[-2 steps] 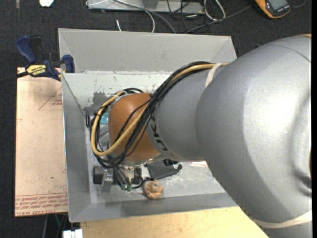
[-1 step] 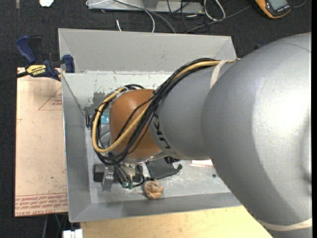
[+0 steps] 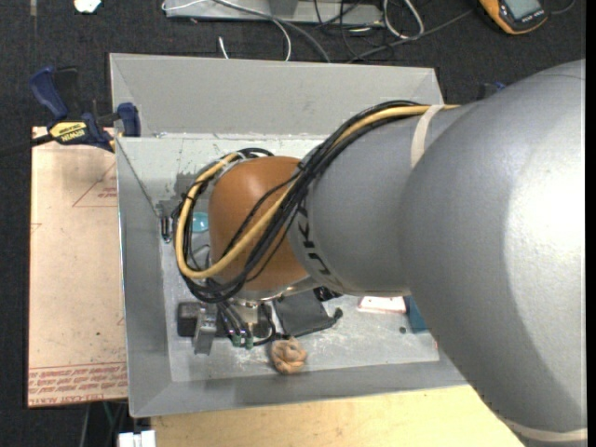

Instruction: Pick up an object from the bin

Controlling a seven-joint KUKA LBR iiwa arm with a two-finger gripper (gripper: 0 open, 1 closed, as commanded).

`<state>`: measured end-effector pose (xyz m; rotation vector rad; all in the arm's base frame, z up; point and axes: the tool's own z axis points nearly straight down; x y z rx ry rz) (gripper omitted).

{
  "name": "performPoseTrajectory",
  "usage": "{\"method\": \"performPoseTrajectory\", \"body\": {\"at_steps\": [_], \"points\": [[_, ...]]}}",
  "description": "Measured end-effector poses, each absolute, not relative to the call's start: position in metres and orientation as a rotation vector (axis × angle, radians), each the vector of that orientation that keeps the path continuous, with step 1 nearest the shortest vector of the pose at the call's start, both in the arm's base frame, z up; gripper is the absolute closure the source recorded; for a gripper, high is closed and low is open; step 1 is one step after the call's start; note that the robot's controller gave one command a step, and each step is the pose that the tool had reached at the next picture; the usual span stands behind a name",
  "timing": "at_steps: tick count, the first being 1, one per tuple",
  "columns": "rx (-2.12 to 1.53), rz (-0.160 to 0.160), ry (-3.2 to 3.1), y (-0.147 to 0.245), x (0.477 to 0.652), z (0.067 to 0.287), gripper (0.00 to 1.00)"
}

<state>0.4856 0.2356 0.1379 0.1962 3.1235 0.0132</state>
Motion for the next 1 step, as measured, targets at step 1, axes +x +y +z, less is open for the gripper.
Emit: {"method": "performPoseTrajectory", "body": {"at_steps": [1], "points": [[0.195, 0.016, 3.121, 0.236, 0.4864, 0.1553, 1.0]]}}
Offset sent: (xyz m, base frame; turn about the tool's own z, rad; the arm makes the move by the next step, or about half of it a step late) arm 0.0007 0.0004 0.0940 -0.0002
